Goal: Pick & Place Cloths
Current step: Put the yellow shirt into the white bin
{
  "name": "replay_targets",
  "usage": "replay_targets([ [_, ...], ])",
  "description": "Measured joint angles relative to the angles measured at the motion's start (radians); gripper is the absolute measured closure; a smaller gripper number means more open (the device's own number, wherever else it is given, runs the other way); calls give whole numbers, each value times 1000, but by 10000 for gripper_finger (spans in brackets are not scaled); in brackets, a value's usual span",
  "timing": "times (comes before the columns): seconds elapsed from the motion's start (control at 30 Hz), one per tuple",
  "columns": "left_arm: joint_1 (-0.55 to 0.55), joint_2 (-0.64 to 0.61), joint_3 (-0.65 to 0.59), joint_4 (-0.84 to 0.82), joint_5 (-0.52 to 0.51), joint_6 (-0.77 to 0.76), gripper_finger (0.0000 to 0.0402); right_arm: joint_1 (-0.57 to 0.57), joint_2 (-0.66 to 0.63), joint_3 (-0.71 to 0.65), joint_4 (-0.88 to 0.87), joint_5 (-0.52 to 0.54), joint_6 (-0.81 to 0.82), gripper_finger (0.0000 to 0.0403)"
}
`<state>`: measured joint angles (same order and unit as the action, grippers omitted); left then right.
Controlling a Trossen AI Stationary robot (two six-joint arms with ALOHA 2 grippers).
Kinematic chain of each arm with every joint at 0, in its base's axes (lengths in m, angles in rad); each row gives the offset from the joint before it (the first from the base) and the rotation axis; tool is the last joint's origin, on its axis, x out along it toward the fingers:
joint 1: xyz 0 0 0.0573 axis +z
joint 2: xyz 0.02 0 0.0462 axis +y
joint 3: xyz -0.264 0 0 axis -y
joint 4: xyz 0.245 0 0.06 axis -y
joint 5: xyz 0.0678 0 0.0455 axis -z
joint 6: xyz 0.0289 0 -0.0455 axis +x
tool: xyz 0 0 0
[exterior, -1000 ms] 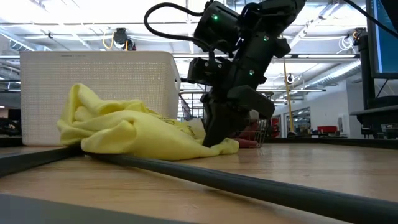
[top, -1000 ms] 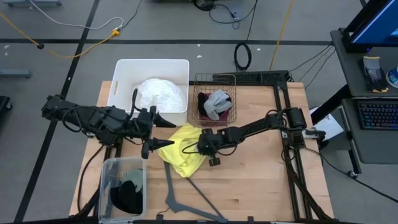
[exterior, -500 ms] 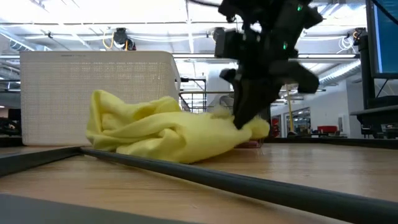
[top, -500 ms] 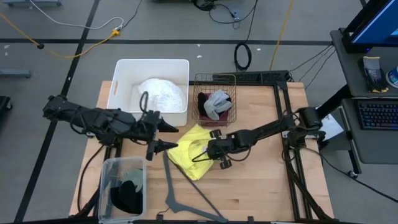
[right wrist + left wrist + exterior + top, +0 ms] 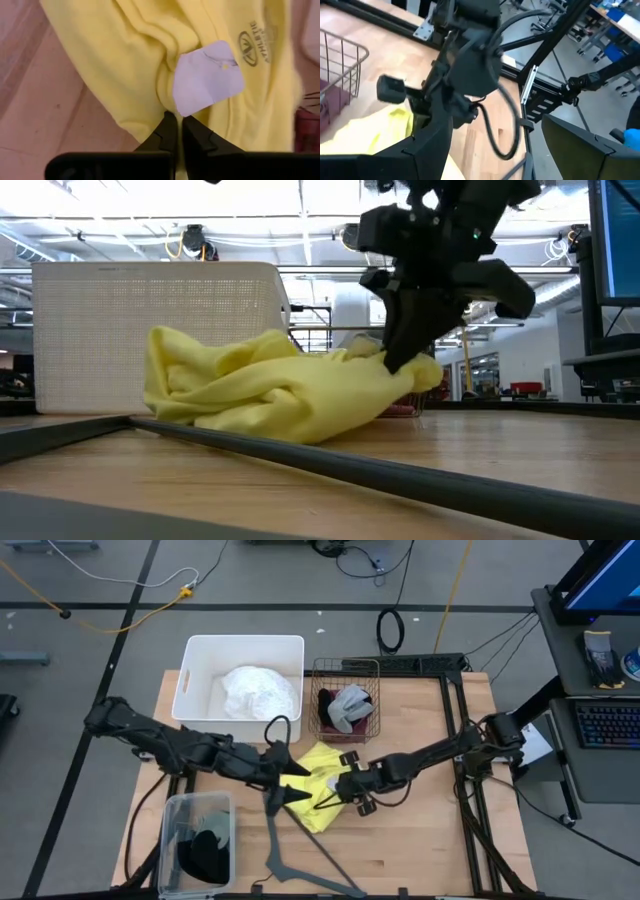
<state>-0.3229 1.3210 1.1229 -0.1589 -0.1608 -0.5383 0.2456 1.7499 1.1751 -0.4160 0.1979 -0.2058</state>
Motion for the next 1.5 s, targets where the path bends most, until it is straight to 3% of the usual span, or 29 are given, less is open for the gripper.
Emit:
replay_targets([
  [0.7, 17, 1, 0, 76, -113, -11, 91, 55, -310, 2, 85, 223, -149, 403],
  [1.3, 27, 1, 0, 80, -129, -120, 92, 57, -353, 3, 167, 224, -226, 403],
  [1.5, 26, 1, 0, 94, -129, -71, 92, 57, -386, 3, 250, 221, -262, 403],
])
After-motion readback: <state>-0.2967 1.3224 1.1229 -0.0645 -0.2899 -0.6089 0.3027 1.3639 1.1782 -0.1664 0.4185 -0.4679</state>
